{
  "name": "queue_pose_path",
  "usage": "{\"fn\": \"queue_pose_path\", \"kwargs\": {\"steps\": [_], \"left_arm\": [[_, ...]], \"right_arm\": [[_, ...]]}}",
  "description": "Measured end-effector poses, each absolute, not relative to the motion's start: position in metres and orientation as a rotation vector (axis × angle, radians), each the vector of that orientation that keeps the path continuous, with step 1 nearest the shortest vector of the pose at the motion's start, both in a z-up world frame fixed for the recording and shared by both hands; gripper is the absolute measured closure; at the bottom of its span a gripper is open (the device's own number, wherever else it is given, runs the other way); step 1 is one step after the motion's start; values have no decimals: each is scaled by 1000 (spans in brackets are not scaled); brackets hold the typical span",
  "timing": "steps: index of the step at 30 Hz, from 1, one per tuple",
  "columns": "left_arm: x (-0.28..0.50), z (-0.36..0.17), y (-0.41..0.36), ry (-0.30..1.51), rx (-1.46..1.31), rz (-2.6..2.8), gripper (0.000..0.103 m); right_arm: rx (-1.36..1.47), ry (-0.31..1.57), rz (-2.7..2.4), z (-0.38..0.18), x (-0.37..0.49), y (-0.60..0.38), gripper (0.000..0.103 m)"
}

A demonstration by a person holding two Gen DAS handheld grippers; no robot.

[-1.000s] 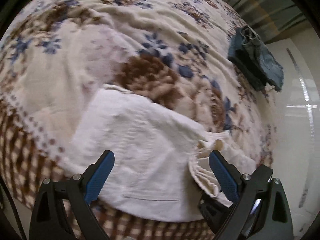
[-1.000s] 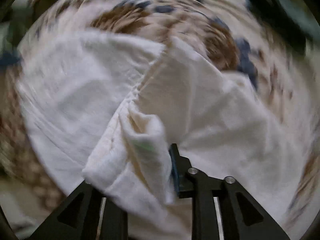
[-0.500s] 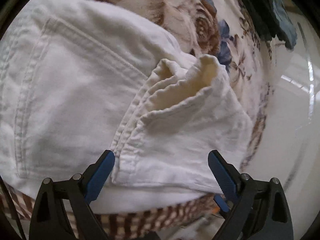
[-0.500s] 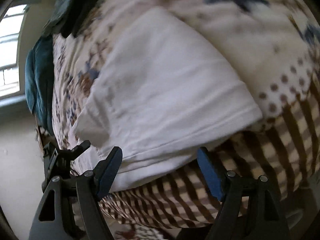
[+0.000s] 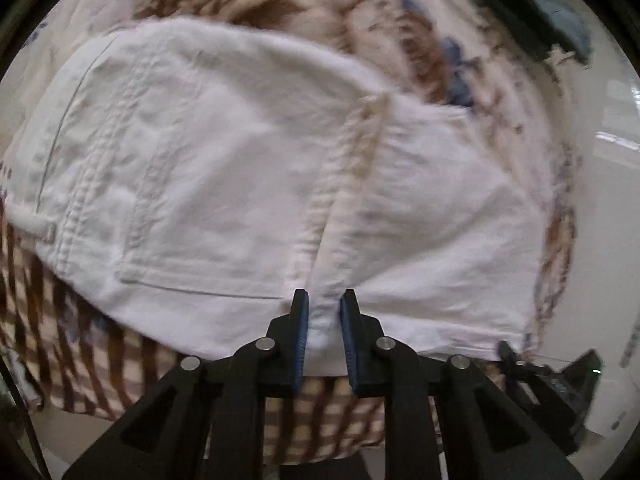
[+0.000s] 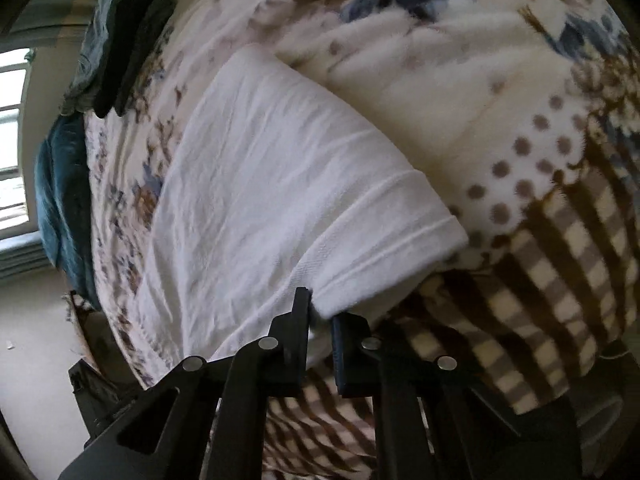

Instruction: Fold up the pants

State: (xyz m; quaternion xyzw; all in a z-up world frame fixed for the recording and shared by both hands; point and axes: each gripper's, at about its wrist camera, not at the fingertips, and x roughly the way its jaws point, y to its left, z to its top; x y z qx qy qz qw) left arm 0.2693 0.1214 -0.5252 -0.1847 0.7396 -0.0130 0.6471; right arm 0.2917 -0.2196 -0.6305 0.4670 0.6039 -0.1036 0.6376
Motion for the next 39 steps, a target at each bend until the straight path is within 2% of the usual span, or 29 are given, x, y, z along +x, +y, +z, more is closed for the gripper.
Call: {"fn": "queue_pose_path", "kwargs": {"steps": [3,6,7,9,10,11,13,14,15,17,26,32,39], "left_arm": [[273,-545,133,1701,-458,-21,87],[280,-541,138,1689,-488,-64,85],[282,-535,135,1683,-451,-82,83],[282,-518,133,1657,-369,-80,68],[280,-508,134,1625,-357,-86,64],[278,-500,137,1596,-350,-82,57],[273,-486,147,1526,-367,-81,53],[271,-482,154,1507,-358,-65,39],[269,-479,160,1483,-339,-43,18],[265,-476,177,1431,-339,-9,2],[235,-497,253,1378,-596,158,2],[211,-519,287,1291,-932,187,3],[201,-582,302,1149,-1398,169,3]], "right_arm": [[1057,1419,-238,-639,295,-223,92],[1028,1488,-196,-648,306,-219,91],[1019,1501,-193,-648,306,-221,86],[993,1535,-183,-643,310,-218,62],[960,1551,-174,-637,311,-214,40],[918,1552,-163,-628,311,-210,27],[786,1573,-145,-612,315,-194,26],[687,1596,-147,-606,319,-183,24],[580,1611,-150,-601,325,-170,22],[484,1600,-136,-596,336,-153,17],[222,1590,-30,-600,390,-54,17],[171,1621,19,-612,405,-13,17],[159,1662,26,-626,409,5,17]]}}
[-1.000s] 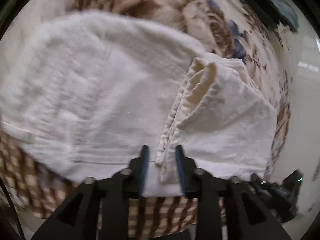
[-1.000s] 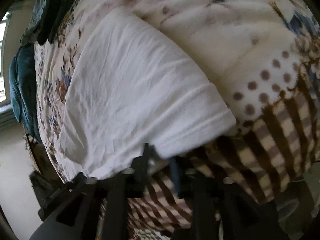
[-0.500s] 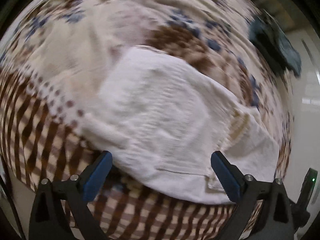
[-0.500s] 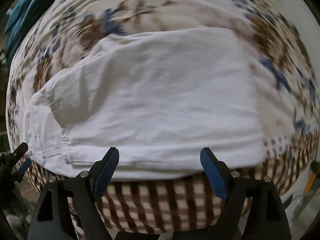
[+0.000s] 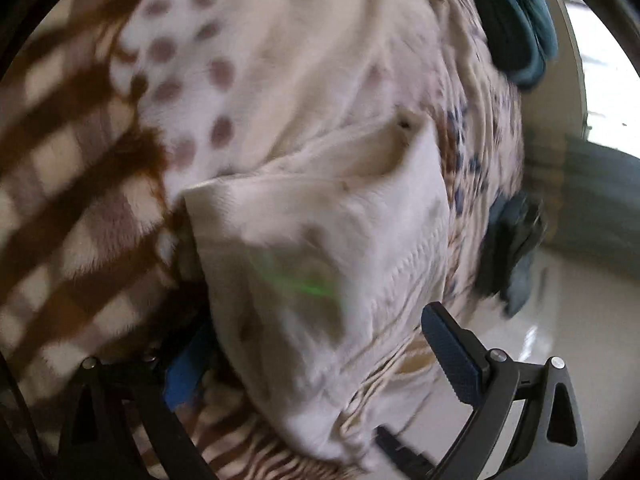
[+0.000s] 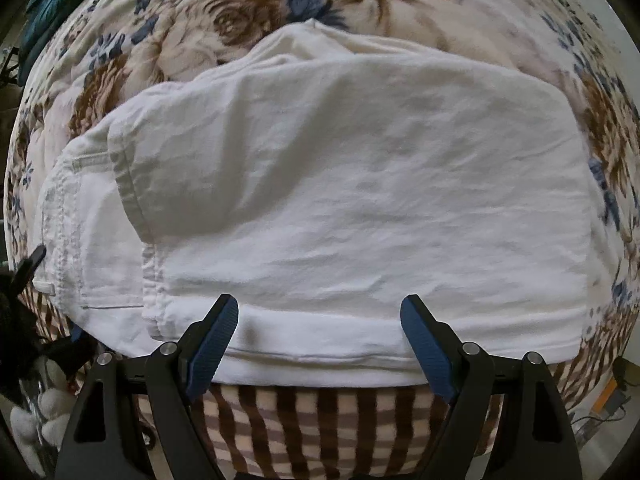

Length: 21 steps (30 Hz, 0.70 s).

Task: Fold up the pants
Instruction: 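Lift the pants cuff with the left gripper and fold it over the stack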

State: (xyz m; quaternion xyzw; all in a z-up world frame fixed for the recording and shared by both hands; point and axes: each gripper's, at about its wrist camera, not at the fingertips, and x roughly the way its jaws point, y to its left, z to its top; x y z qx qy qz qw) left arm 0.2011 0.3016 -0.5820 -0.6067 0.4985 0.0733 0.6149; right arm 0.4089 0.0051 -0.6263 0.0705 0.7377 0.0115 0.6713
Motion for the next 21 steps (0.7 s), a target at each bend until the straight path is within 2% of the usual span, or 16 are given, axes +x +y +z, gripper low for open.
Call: {"fn": "queue_pose_path", "kwargs": {"steps": [4,8,11,14,17,18,21], "left_arm": [[198,-586,309,1039,-1512,166,4],[213,-562,303,964,-1492,80,4],[230,-553,293,1014,-1372,50,4],[235,-576,295,1081,-1373,80,4],[229,-587,306,1046,-1448,113,19],[227,-584,308,1030,-1446,119,31],[226,-566,305,1036,-1353,109,57]], "right_arm": [[172,1673,17,-630,406,5,17],[205,1680,10,-634,404,-1,17],[212,1683,3,-636,401,-10,17],[236,1690,0,-638,402,-26,17],[239,1692,-7,-642,404,-33,17],[240,1693,-8,-644,405,-35,17],[241,1695,-14,-648,410,-43,17]]}}
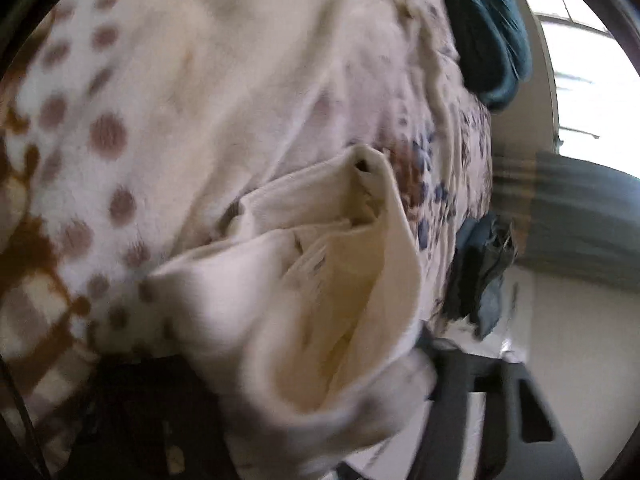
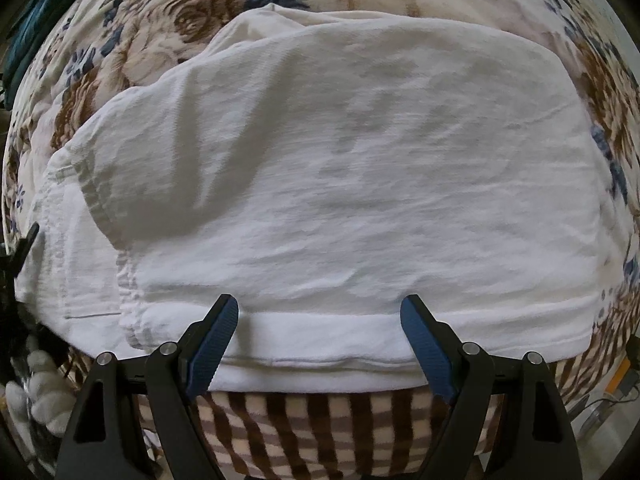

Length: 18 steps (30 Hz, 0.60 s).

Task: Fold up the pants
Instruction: 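Lift the pants cuff with the left gripper and fold it over the stack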

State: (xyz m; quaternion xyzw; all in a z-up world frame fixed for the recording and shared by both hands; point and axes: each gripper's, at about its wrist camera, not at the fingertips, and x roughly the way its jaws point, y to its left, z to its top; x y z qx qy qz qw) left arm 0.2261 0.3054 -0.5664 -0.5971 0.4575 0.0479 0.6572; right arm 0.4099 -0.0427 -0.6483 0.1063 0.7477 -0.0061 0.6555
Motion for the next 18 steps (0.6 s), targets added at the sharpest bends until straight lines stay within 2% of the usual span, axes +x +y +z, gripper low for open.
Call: {"fn": "queue_pose_path", "kwargs": {"steps": [5,6,8,11,18], "left_arm": [[236,-537,289,1092,-1166,82,58],[240,-533,286,1104,-1125,94,59],[250,-528,281,1112,-1080,92,73],[252,-523,276,1112,-1026,104,80],[256,-489,250,1056,-923,59,84]], "right_arm": [[232,1694,-7,-656,409,-52,17],[226,1694,-5,-656,410,-53,17],[225,1698,0,-658,413,-52,17],[233,1696,6,-658,413,-65,17],[246,1685,28,-655,410,-87,17]]}}
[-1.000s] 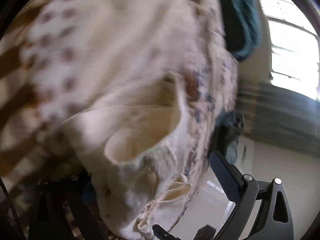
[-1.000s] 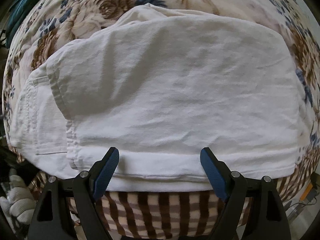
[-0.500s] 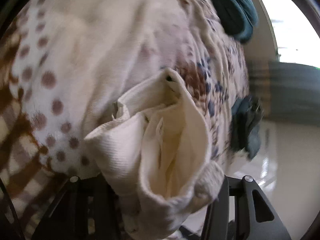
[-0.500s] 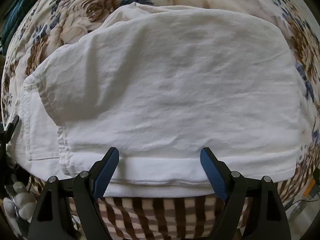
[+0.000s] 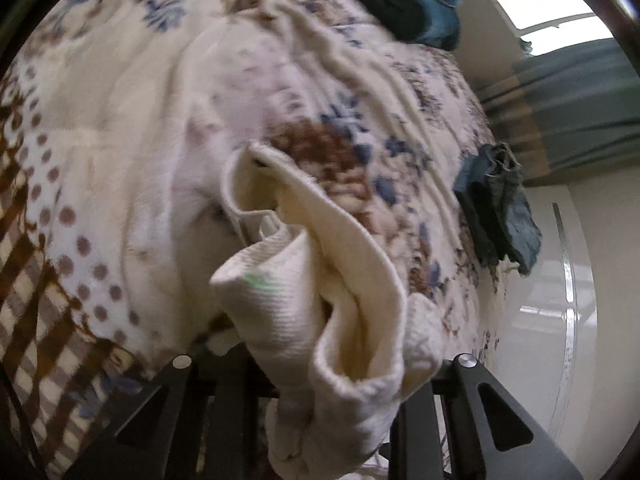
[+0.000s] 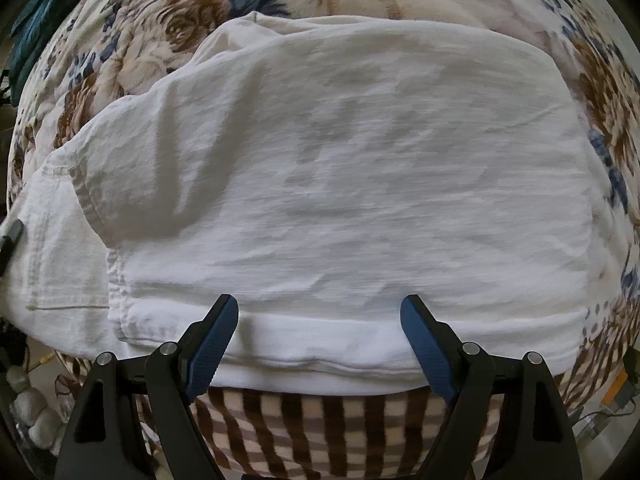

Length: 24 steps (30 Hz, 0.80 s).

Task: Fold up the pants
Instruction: 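Lift the pants cuff with the left gripper and fold it over the stack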

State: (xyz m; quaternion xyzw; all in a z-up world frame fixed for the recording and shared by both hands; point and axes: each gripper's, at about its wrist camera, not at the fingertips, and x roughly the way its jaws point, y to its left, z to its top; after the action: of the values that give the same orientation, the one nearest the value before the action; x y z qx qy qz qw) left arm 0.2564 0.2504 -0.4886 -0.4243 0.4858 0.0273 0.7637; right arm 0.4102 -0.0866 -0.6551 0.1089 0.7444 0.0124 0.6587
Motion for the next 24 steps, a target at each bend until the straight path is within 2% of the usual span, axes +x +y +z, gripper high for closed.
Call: {"fn": "queue_pose_path", "kwargs": {"steps": [7,13,18,24], "left_arm": [[269,-424,179,994,-774,-89,84],[277,-389,84,991,-687,-289,84],[282,-405,-13,1069,-603,-447,84],[272,-474,-116,1257,-455,-539,84]], "right_arm": [[294,1633,30,-639,403,-139,17],[420,1563,-73,-620,389,-230,17],[484,1537,-207,-615,359,-307,17],[517,1554,-353,-633,321,-389,17]]}}
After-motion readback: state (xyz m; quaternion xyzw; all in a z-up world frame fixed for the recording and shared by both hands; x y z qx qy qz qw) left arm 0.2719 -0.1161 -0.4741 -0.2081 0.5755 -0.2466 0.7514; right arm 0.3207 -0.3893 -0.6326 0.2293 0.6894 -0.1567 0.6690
